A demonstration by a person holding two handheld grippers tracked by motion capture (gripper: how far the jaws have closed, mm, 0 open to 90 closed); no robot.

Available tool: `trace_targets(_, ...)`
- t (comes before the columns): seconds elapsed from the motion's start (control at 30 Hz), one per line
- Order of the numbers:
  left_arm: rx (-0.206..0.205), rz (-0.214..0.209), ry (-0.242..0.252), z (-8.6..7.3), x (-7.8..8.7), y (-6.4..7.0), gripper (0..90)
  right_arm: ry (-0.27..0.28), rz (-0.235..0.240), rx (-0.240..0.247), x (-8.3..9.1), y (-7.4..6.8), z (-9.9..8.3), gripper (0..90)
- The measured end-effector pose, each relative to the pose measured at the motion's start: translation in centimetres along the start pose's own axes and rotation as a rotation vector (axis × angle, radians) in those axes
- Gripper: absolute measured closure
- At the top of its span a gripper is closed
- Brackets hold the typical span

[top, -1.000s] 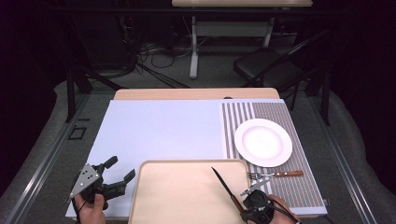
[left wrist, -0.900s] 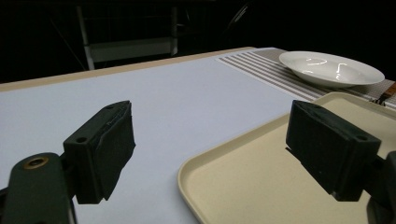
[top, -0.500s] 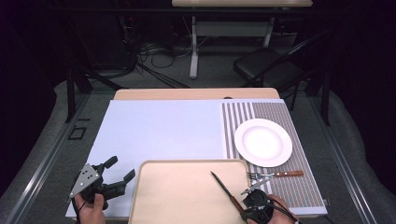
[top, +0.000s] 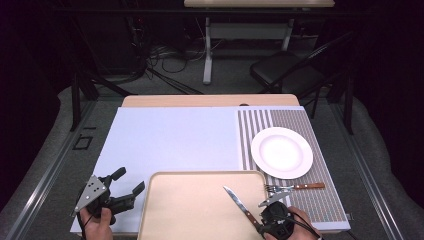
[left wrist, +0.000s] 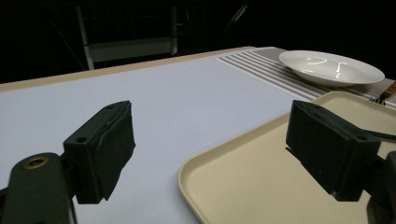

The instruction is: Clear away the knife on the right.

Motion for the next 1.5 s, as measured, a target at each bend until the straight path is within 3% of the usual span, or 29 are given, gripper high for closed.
trace_targets(0.17,-0.001,0.003,0.004,0.0,0.0,0.0,15.6,0.057,0.033,0.03,-0.2,-0.3,0.4,68.8)
trace_targets(0.27,-0.001,0.002,0.003,0.0,0.0,0.0,15.6,0.057,0.029,0.051,-0.2,-0.4,0.7,67.6)
trace_targets(0.4,-0.001,0.001,-0.001,0.0,0.0,0.0,15.6,0.11,0.056,0.08,-0.3,-0.4,1.1,64.8)
trace_targets(0.57,-0.001,0.004,0.001,0.0,0.0,0.0,15.6,0.134,0.057,0.102,-0.5,-0.7,1.8,62.7)
trace_targets(0.8,0.003,0.004,0.0,0.0,0.0,0.0,15.6,0.182,0.08,0.142,-1.4,-1.3,2.5,69.2)
trace_targets(1.07,0.004,0.005,0.0,0.0,0.0,0.0,15.6,0.187,0.11,0.127,-2.5,-1.3,2.9,81.4)
trace_targets(1.27,0.004,0.005,0.0,0.0,0.0,0.0,15.6,0.156,0.098,0.129,-3.3,-1.2,2.9,89.3)
trace_targets(1.5,0.007,0.005,-0.001,-0.1,0.0,-0.1,15.6,0.14,0.088,0.124,-3.9,-1.1,2.8,90.0)
Point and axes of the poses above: each handheld gripper's, and its own axes: x roughly backward along the jaws, z roughly out of its top, y roughly to its right, the point moved 1 cm from there along -x, roughly forward along the jaws, and after that the axes turned 6 degrees about -x, right-handed, at the moved point
